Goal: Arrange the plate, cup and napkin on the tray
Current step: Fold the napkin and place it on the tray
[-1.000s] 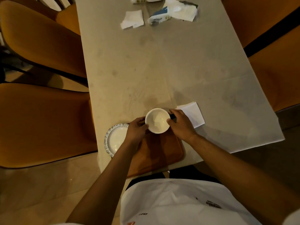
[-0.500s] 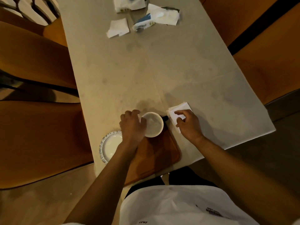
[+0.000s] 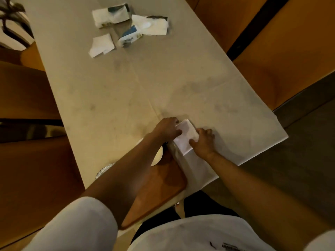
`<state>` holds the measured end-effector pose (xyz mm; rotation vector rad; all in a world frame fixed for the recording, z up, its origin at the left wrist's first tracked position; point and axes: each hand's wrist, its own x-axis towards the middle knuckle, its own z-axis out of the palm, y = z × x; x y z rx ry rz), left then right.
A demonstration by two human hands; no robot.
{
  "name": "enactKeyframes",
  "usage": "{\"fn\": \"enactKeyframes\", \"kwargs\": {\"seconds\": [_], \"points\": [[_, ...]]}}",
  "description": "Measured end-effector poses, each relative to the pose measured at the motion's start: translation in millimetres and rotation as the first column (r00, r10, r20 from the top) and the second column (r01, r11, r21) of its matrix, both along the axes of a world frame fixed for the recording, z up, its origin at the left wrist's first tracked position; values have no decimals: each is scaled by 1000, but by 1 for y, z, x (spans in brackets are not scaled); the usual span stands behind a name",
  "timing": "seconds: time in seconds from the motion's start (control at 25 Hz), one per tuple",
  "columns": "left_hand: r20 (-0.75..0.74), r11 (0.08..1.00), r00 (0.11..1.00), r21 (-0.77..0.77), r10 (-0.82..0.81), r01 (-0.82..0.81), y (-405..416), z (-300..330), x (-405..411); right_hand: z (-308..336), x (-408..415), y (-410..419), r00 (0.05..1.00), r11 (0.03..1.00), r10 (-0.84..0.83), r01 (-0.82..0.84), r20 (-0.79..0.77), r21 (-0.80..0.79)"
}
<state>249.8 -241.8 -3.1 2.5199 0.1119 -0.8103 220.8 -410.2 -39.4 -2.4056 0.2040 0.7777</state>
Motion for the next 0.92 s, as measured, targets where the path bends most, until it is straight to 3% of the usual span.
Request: {"fn": "enactKeyframes", "kwargs": {"seconds": [0.24, 0.48, 0.68, 0.92], "points": [[-22, 993, 993, 30, 119, -118, -4, -16, 10, -7, 6, -5, 992, 984, -111, 118, -61, 130], [-81, 955, 954, -44, 290, -294, -14, 7, 11, 8, 22, -24, 970, 927, -119, 185, -210, 327], [-50, 926, 940, -161, 339, -342, -15, 42, 2, 44, 31, -39, 975, 857, -104, 188, -196, 480], [-219, 636, 750, -414, 625, -651, 1, 78, -42, 84, 29, -26, 981, 792, 0, 119, -194, 599]]}}
